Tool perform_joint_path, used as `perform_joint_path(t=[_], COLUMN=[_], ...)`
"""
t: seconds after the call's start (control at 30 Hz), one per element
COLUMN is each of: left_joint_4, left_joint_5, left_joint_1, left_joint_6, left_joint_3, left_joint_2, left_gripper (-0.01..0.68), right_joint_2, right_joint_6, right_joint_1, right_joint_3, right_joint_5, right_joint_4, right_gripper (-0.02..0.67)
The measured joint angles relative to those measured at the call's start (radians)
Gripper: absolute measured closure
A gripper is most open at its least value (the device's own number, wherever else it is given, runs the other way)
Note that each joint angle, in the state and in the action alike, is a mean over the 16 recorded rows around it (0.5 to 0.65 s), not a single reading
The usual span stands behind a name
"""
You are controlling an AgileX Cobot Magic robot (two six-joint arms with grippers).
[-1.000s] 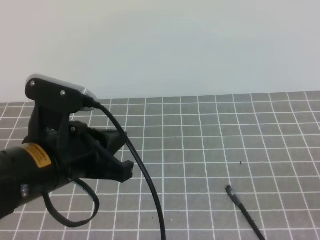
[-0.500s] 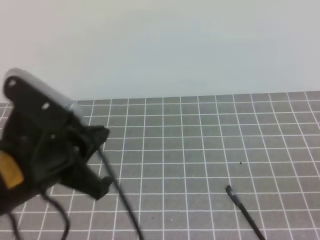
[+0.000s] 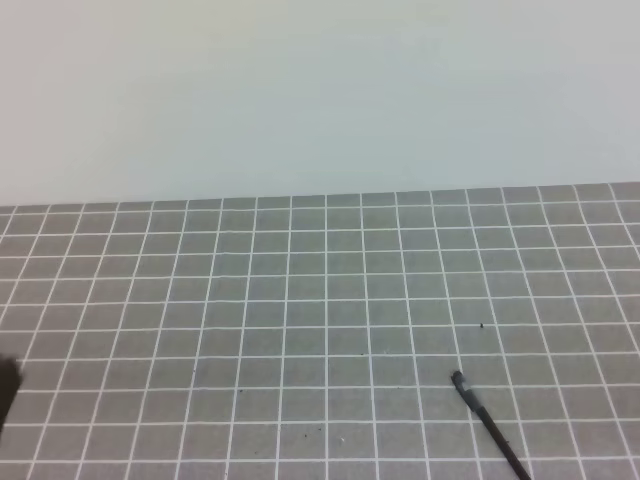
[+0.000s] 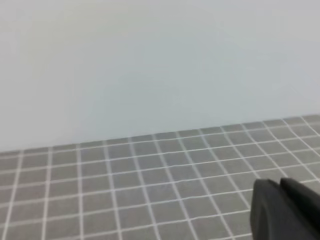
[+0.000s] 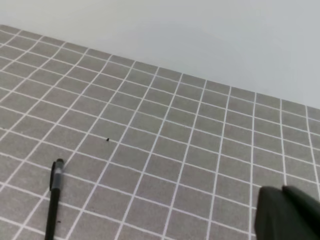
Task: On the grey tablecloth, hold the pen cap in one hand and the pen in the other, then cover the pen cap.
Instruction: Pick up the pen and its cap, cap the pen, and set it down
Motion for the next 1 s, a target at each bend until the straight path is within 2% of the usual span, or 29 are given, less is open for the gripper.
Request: perform_joint_path(t=[0.2, 0.4, 0.77, 1.0], left_joint_4=[-0.069, -0.081, -0.037, 0.026], left_joint_5=[0.005, 0.075, 0.218, 0.226], left_joint_1=[0.116, 0.187, 0.212, 0.212], left_joint_6=[0.000, 0.012, 0.014, -0.095], left_joint_3=[0.160, 0.255, 0.293, 0.293], left_joint_2=[-0.215, -0.329, -0.363, -0.377], left_gripper=[0.673, 0.673, 0.673, 0.673], right_joint_2=[0.000, 0.000, 0.000, 0.000], right_joint_6=[0.000, 0.000, 0.000, 0.000], right_joint_1=[0.000, 0.000, 0.000, 0.000], right_joint_3=[0.000, 0.000, 0.000, 0.000], right_joint_5=[0.000, 0.001, 0.002, 0.002], right_joint_4=[0.000, 0.000, 0.000, 0.000], right_gripper=[0.641, 0.641, 0.641, 0.641])
